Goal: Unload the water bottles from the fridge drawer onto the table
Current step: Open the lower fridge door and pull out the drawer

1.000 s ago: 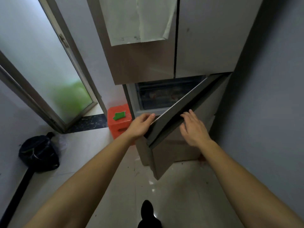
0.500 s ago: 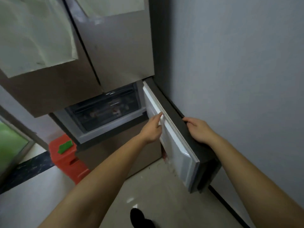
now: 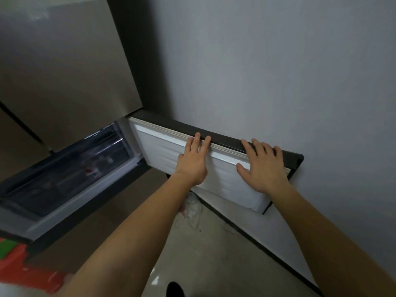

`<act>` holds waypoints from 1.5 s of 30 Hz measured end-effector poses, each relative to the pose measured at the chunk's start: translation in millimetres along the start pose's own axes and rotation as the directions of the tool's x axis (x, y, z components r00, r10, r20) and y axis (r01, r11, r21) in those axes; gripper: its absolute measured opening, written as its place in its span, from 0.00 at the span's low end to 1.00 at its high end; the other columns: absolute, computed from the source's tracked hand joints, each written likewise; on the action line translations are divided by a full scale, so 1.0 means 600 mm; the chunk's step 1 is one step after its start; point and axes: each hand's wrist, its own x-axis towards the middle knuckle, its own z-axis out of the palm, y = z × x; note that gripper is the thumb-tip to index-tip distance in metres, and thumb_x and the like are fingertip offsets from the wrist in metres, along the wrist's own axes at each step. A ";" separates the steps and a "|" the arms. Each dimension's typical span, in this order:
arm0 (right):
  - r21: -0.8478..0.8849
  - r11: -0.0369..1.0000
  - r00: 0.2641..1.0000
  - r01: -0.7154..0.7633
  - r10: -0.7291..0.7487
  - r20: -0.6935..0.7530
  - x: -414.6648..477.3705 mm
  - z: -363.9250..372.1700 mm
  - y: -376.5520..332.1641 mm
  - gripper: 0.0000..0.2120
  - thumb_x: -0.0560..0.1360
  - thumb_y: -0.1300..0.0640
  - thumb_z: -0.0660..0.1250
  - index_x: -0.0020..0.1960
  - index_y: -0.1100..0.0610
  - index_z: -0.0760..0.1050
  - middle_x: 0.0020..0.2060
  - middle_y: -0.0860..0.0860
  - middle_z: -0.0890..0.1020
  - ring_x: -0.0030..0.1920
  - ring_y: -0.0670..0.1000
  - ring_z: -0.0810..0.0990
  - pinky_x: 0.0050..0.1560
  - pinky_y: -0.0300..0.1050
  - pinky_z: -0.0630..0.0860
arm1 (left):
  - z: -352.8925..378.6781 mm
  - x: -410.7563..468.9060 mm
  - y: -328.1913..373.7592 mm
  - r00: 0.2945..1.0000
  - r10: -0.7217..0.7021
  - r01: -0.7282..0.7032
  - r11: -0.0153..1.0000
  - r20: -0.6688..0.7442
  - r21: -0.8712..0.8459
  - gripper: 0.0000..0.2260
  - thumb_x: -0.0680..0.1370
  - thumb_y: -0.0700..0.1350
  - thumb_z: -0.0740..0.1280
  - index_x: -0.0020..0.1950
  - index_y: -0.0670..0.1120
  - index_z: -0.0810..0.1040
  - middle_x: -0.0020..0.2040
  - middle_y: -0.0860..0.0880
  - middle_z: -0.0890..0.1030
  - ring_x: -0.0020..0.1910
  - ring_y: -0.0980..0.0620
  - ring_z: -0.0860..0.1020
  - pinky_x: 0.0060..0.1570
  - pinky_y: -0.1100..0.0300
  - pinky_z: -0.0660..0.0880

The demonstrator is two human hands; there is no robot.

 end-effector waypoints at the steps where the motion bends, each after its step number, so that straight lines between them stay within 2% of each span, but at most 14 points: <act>1: -0.004 1.000 1.000 -0.013 0.013 -0.006 0.003 0.003 0.000 0.36 0.77 0.34 0.47 0.80 0.49 0.51 0.76 0.56 0.64 0.72 0.59 0.65 0.71 0.62 0.59 | 0.001 0.006 -0.001 1.000 0.009 -0.009 1.000 0.003 0.008 0.41 0.78 0.34 0.61 0.81 0.56 0.40 0.81 0.50 0.37 0.80 0.45 0.38 0.74 0.37 0.56; 8: 0.060 0.988 0.985 -0.142 0.147 -0.092 0.013 0.022 -0.014 0.36 0.76 0.36 0.50 0.79 0.53 0.56 0.74 0.60 0.65 0.74 0.62 0.62 0.73 0.65 0.55 | -0.014 0.008 -0.003 0.997 0.059 -0.060 0.998 -0.046 -0.019 0.35 0.79 0.36 0.60 0.82 0.52 0.49 0.82 0.49 0.46 0.80 0.45 0.47 0.74 0.42 0.61; 12: 0.201 0.970 0.955 -0.137 0.183 -0.235 0.002 0.029 -0.056 0.32 0.77 0.48 0.52 0.77 0.61 0.59 0.76 0.63 0.62 0.76 0.63 0.58 0.73 0.65 0.53 | -0.017 -0.052 -0.054 0.994 0.015 -0.013 1.000 -0.106 0.019 0.28 0.80 0.40 0.58 0.80 0.46 0.57 0.80 0.42 0.56 0.79 0.42 0.53 0.74 0.41 0.59; 16: 0.274 0.959 0.964 0.065 0.011 -0.265 0.011 0.048 -0.144 0.34 0.75 0.58 0.61 0.79 0.62 0.55 0.78 0.64 0.53 0.79 0.63 0.50 0.75 0.65 0.43 | -0.016 -0.161 -0.159 0.971 -0.198 0.209 0.975 -0.136 0.074 0.25 0.83 0.48 0.55 0.80 0.47 0.55 0.81 0.43 0.52 0.79 0.42 0.51 0.75 0.42 0.56; 19: 0.357 0.907 0.968 0.223 -0.164 -0.188 0.008 0.060 -0.239 0.39 0.73 0.58 0.68 0.79 0.61 0.55 0.79 0.64 0.51 0.79 0.64 0.49 0.76 0.63 0.46 | -0.022 -0.236 -0.234 0.908 -0.400 0.404 0.915 -0.125 0.003 0.27 0.84 0.53 0.54 0.81 0.48 0.52 0.82 0.45 0.50 0.80 0.43 0.50 0.75 0.42 0.55; 23: 0.576 0.765 0.928 0.287 -0.371 0.029 0.017 0.079 -0.369 0.35 0.77 0.55 0.66 0.80 0.58 0.54 0.79 0.59 0.54 0.79 0.59 0.51 0.77 0.57 0.53 | -0.021 -0.297 -0.327 0.784 -0.605 0.576 0.792 -0.137 -0.202 0.29 0.84 0.55 0.56 0.81 0.47 0.51 0.82 0.44 0.51 0.80 0.43 0.52 0.75 0.43 0.57; 25: 0.726 0.657 0.886 0.203 -0.439 0.150 0.029 0.089 -0.425 0.34 0.78 0.54 0.66 0.79 0.57 0.56 0.77 0.57 0.61 0.76 0.57 0.59 0.75 0.51 0.58 | -0.015 -0.309 -0.370 0.731 -0.672 0.600 0.715 -0.118 -0.358 0.30 0.84 0.54 0.58 0.81 0.45 0.51 0.81 0.44 0.53 0.80 0.44 0.52 0.77 0.47 0.56; 27: 0.836 0.549 0.835 -0.016 -0.452 0.313 0.048 0.092 -0.478 0.32 0.78 0.55 0.68 0.78 0.56 0.59 0.74 0.55 0.67 0.72 0.55 0.67 0.71 0.48 0.64 | -0.010 -0.311 -0.410 0.666 -0.742 0.592 0.586 -0.073 -0.553 0.31 0.83 0.52 0.61 0.81 0.45 0.52 0.81 0.44 0.56 0.79 0.44 0.55 0.77 0.49 0.56; 30: 0.858 0.375 0.752 -0.352 -0.433 0.498 0.091 0.098 -0.561 0.29 0.78 0.56 0.69 0.76 0.53 0.64 0.69 0.53 0.74 0.66 0.53 0.74 0.67 0.52 0.72 | -0.008 -0.300 -0.467 0.528 -0.845 0.458 0.206 0.079 -0.865 0.32 0.81 0.48 0.66 0.81 0.45 0.55 0.78 0.44 0.63 0.75 0.44 0.65 0.73 0.46 0.64; 33: 0.801 0.218 0.679 -0.557 -0.436 0.591 0.140 0.112 -0.643 0.27 0.78 0.58 0.68 0.75 0.53 0.65 0.64 0.52 0.76 0.63 0.51 0.76 0.63 0.52 0.77 | 0.006 -0.277 -0.544 0.445 -0.864 0.255 -0.128 0.234 -0.958 0.31 0.79 0.47 0.68 0.79 0.46 0.60 0.73 0.44 0.70 0.68 0.46 0.72 0.66 0.43 0.72; 36: 0.744 0.095 0.629 -0.662 -0.470 0.620 0.188 0.136 -0.721 0.27 0.80 0.59 0.65 0.77 0.55 0.62 0.67 0.54 0.75 0.65 0.53 0.76 0.61 0.50 0.77 | 0.013 -0.247 -0.612 0.456 -0.813 0.058 -0.377 0.361 -0.924 0.22 0.80 0.47 0.65 0.74 0.45 0.67 0.71 0.47 0.71 0.67 0.50 0.72 0.52 0.50 0.78; 39: 0.689 -0.007 0.606 -0.725 -0.481 0.633 0.232 0.155 -0.789 0.19 0.81 0.55 0.64 0.70 0.55 0.69 0.62 0.52 0.76 0.66 0.54 0.75 0.59 0.50 0.76 | 0.004 -0.211 -0.668 0.455 -0.797 -0.055 -0.470 0.397 -0.881 0.12 0.83 0.46 0.60 0.66 0.46 0.73 0.70 0.46 0.71 0.70 0.46 0.70 0.54 0.50 0.75; 41: 0.646 -0.103 0.607 -0.756 -0.479 0.634 0.261 0.164 -0.823 0.11 0.80 0.50 0.63 0.61 0.51 0.73 0.60 0.51 0.77 0.65 0.53 0.75 0.62 0.52 0.74 | -0.001 -0.188 -0.704 0.448 -0.809 -0.123 -0.476 0.379 -0.871 0.16 0.83 0.47 0.59 0.69 0.46 0.72 0.71 0.44 0.71 0.71 0.45 0.69 0.53 0.50 0.75; 45: 0.574 -0.262 0.624 -0.776 -0.459 0.633 0.312 0.175 -0.863 0.28 0.75 0.42 0.68 0.71 0.52 0.67 0.58 0.53 0.78 0.62 0.55 0.77 0.64 0.55 0.73 | -0.008 -0.158 -0.750 0.479 -0.809 -0.249 -0.496 0.340 -0.832 0.25 0.82 0.54 0.58 0.78 0.46 0.65 0.75 0.42 0.68 0.76 0.41 0.63 0.50 0.50 0.74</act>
